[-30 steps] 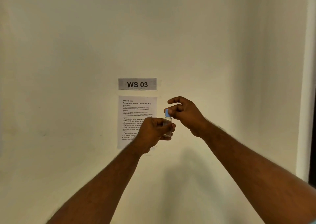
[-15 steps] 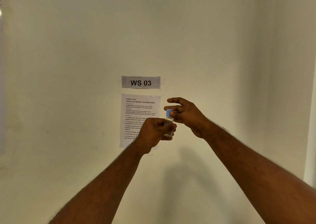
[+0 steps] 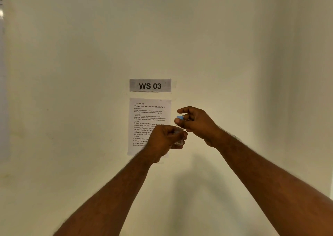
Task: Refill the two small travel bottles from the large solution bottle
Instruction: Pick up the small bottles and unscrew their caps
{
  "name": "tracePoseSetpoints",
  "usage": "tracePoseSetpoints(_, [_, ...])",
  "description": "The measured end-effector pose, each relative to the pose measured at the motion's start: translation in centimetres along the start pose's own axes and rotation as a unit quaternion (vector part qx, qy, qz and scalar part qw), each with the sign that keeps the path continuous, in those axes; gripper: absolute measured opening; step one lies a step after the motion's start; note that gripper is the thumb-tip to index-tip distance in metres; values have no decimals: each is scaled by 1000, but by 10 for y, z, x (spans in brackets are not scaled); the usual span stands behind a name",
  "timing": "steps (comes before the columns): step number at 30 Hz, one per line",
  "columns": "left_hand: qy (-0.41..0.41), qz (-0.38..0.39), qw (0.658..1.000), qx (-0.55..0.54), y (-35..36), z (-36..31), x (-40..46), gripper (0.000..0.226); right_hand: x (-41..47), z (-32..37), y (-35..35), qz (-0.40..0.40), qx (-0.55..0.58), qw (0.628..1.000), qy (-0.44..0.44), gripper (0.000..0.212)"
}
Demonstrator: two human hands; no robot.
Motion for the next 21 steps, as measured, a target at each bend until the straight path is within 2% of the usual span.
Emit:
tracePoseSetpoints(4, [-16, 8, 1000, -10, 1, 6, -4, 16, 1, 8, -1, -11, 45, 999, -20, 27])
tracePoseSetpoints(8, [-28, -4, 999, -30, -11, 18, -18, 22, -3, 5, -6, -17, 151, 988, -6, 27])
tracePoseSetpoints(13, [-67, -55, 996, -35, -39, 62, -57, 34, -40, -38, 0, -40, 279, 958, 52, 25])
tracePoseSetpoints(16, [-94, -73, 993, -16, -53, 104, -96, 28, -77, -79, 13, -64, 266, 957, 94, 22])
tracePoseSetpoints(21, [-108, -86, 985, 107, -76, 185, -173, 29, -150, -151, 54, -67, 232, 959, 148, 26])
Point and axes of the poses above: each hand's wrist, its own x-axis towards the middle knuckle, its own y-axis out of the palm, z = x × y, the point moved 8 cm from there along x, towards the middle knuckle, and after that the axes turned 9 degrees about -z, right-handed, at the moved point
